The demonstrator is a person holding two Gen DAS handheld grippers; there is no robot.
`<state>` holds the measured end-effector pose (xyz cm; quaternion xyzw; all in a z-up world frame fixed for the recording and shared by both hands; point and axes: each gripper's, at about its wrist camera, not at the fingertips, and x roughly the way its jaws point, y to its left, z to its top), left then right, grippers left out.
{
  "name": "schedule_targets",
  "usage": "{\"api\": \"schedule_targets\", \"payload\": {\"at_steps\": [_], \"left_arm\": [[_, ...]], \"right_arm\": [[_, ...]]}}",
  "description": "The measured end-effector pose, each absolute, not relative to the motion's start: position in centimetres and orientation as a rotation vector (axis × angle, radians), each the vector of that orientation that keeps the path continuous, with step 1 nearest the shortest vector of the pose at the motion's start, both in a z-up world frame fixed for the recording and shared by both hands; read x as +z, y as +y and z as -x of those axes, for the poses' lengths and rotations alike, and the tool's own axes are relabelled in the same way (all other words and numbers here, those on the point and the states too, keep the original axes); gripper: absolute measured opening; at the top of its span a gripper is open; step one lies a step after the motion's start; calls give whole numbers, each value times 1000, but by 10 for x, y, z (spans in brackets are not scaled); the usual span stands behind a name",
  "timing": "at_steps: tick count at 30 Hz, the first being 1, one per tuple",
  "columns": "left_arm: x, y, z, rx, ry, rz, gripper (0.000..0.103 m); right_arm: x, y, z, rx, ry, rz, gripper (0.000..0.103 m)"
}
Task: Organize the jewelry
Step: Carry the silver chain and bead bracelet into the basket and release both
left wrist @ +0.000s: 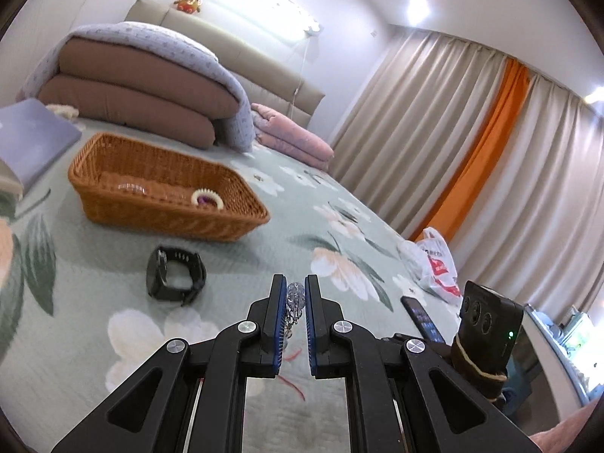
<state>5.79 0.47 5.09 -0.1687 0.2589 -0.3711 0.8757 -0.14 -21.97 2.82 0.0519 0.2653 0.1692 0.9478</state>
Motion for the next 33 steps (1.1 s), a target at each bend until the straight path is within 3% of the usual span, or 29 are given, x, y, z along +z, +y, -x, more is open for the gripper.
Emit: {"api": "schedule_targets", "payload": {"at_steps": [8, 17, 27, 33], "left_arm": [[93, 7, -112, -665, 497, 293, 9], [98, 9, -235, -521, 539, 277, 9], [49, 3, -284, -431, 622, 214, 9], [50, 7, -283, -401, 602, 203, 9]], "right_arm": [[82, -218, -89, 278, 479, -119, 12], [68, -197, -228, 231, 576, -130, 12], [29, -195, -254, 231, 654, -137, 12], [30, -199, -250, 230, 645, -161, 14]]}}
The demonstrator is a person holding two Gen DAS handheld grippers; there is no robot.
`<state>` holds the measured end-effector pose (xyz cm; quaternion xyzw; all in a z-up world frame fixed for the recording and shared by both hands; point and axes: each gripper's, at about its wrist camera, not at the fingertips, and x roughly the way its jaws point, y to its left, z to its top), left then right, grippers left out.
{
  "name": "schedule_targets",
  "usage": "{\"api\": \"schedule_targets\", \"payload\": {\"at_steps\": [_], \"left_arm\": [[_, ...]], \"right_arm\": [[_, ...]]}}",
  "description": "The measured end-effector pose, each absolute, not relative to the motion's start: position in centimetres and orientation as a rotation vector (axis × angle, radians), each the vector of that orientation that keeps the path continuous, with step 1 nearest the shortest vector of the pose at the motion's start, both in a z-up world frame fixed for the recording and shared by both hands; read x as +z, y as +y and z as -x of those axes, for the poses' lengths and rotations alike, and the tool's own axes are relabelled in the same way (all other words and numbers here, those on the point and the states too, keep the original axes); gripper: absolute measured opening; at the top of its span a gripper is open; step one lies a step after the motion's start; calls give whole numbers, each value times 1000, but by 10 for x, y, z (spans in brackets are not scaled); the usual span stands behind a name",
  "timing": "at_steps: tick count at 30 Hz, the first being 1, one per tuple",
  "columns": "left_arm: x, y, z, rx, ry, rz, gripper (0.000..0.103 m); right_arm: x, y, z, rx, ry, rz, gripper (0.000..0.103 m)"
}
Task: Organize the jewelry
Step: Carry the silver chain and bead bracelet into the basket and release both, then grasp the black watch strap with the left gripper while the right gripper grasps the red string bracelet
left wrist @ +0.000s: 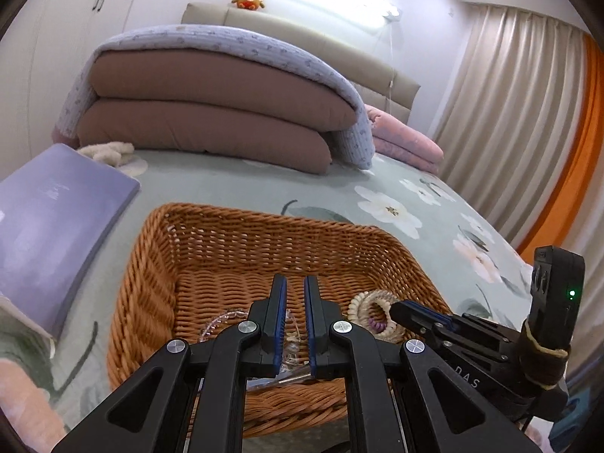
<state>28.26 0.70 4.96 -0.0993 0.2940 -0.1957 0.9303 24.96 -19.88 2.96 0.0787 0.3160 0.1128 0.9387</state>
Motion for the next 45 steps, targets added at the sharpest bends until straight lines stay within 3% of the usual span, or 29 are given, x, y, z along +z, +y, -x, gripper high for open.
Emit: {"api": "schedule_targets", "payload": {"at_steps": [4, 9, 14, 15, 18, 19, 23, 34, 45], "left_arm": [[47, 10, -282, -416, 619, 220, 13], [49, 4, -274, -419, 609, 185, 14], [64, 2, -250, -461, 573, 207, 24], [68, 3, -243, -475, 558, 211, 28], [84, 7, -216, -498, 515, 227, 56], [86, 10, -207, -496, 504, 228, 58], [81, 16, -177, -411, 517, 182, 58], [6, 11, -165, -341, 818, 205, 58], [-17, 6, -171, -318, 863, 202, 58]], "right_arm": [[33, -203, -247, 232, 629, -177, 26], [43, -204, -235, 247, 567, -178, 27], [66, -207, -198, 239, 411, -147, 27], [72, -208, -186, 231, 381, -135, 27], [85, -213, -153, 248, 345, -144, 27], [87, -213, -143, 253, 344, -156, 27], [78, -198, -108, 288, 414, -148, 27], [7, -158, -65, 450, 668, -3, 27], [-13, -135, -67, 491, 754, 114, 32]]}}
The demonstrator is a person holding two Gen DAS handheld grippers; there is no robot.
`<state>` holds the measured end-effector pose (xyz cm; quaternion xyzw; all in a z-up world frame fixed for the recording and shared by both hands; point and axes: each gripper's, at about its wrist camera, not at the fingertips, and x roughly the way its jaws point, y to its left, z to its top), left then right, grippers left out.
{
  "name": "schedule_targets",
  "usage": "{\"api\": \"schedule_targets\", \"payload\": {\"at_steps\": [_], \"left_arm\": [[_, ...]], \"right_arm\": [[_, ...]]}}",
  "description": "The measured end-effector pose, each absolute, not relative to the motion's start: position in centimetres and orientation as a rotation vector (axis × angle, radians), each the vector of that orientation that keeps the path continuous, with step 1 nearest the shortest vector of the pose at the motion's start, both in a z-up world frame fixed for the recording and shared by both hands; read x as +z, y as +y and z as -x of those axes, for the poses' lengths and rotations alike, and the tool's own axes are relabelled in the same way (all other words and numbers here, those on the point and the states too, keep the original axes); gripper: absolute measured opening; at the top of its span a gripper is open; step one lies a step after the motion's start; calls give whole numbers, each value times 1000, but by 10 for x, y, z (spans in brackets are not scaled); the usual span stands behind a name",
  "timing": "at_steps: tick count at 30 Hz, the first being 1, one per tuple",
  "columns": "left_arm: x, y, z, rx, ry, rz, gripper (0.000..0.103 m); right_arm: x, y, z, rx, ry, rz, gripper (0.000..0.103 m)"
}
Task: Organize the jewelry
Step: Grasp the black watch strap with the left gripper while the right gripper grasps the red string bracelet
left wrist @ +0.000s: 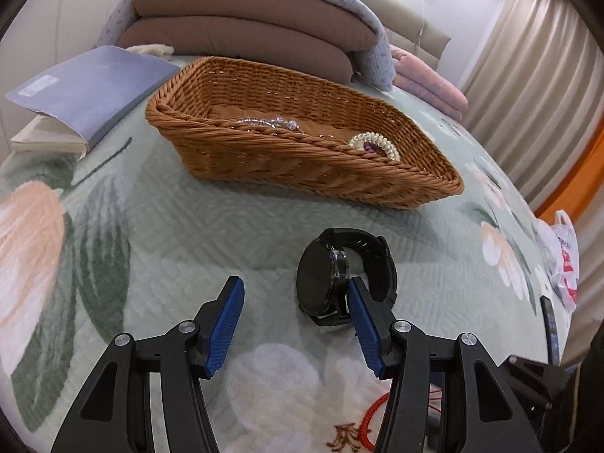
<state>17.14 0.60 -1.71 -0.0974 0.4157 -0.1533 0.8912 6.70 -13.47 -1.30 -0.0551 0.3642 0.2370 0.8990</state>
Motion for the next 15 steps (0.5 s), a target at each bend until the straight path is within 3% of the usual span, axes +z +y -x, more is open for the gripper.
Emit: {"api": "schedule_targets", "payload": {"at_steps": [15], "left_arm": [[-20, 3, -176, -272, 898, 141, 58]], "right_arm": [[-25, -138, -71, 455, 834, 130, 32]]}}
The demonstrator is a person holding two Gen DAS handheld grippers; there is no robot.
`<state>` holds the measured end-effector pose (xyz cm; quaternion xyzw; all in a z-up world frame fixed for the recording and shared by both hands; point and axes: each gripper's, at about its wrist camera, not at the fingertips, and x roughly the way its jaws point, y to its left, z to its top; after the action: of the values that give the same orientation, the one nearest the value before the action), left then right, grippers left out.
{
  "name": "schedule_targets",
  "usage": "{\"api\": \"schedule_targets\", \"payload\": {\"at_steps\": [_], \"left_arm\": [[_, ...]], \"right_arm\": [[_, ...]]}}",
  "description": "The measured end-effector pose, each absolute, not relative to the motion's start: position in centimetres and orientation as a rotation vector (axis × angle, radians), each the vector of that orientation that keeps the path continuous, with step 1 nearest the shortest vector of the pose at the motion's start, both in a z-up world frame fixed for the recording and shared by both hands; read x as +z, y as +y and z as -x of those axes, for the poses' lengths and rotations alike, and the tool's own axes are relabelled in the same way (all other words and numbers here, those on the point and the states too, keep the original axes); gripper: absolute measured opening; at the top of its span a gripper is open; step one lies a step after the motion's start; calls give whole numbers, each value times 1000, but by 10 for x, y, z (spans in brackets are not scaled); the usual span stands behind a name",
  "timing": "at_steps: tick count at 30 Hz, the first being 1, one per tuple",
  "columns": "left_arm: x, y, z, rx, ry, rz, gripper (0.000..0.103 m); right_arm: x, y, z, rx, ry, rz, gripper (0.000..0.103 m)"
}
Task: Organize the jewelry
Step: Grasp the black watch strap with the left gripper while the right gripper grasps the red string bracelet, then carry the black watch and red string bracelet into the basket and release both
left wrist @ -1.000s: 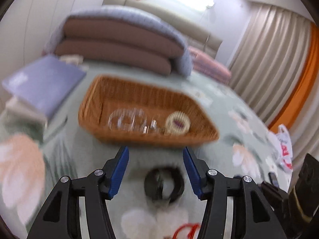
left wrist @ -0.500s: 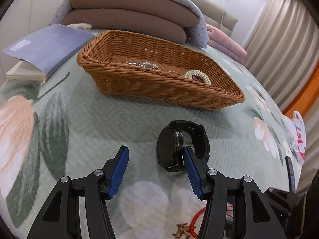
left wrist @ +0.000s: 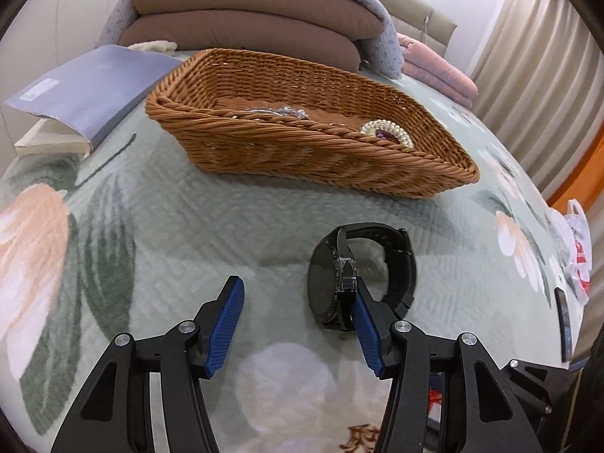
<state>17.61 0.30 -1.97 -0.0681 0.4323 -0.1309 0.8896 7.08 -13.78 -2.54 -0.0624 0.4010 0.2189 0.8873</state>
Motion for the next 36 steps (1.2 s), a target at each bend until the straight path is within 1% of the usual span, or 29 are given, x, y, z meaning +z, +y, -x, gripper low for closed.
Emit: {"api": "schedule_targets", "payload": {"at_steps": [2, 6, 8, 9, 10, 11, 13, 14, 15, 16, 17, 18, 20, 27, 36], "left_arm": [[-19, 4, -175, -262, 902, 123, 58], [-21, -3, -173, -250, 905, 67, 50], [-22, -9, -171, -239, 899, 29, 48], [-22, -12, -171, -241, 895, 17, 45], [-22, -13, -170, -248, 893, 12, 38], [-22, -14, -170, -256, 894, 12, 35], [-22, -15, -170, -269, 896, 19, 24], [-22, -15, -170, -275, 896, 22, 21], [-22, -15, -170, -280, 897, 25, 16], [-22, -15, -170, -280, 897, 27, 14], [-22, -16, -170, -282, 896, 30, 14], [-22, -15, -170, -284, 895, 33, 14], [-21, -17, -169, -287, 891, 30, 14], [-22, -7, -171, -294, 891, 88, 13], [-16, 1, -167, -289, 851, 118, 13]], "right_arm": [[-26, -138, -72, 451, 832, 128, 32], [-27, -136, -72, 445, 829, 142, 32], [-27, -133, -70, 440, 823, 157, 32], [-27, -132, -70, 439, 822, 162, 32], [-27, -131, -70, 438, 821, 166, 32], [-27, -131, -70, 438, 819, 168, 32], [-27, -130, -71, 442, 819, 168, 32], [-27, -130, -71, 447, 818, 169, 32], [-28, -130, -71, 449, 818, 168, 30], [-28, -129, -71, 460, 818, 169, 25], [-28, -128, -71, 469, 818, 175, 16], [-28, -125, -70, 469, 815, 184, 11], [-28, -121, -68, 467, 806, 207, 7], [-24, -129, -70, 490, 805, 152, 6], [-11, -144, -64, 496, 742, 78, 6]]}}
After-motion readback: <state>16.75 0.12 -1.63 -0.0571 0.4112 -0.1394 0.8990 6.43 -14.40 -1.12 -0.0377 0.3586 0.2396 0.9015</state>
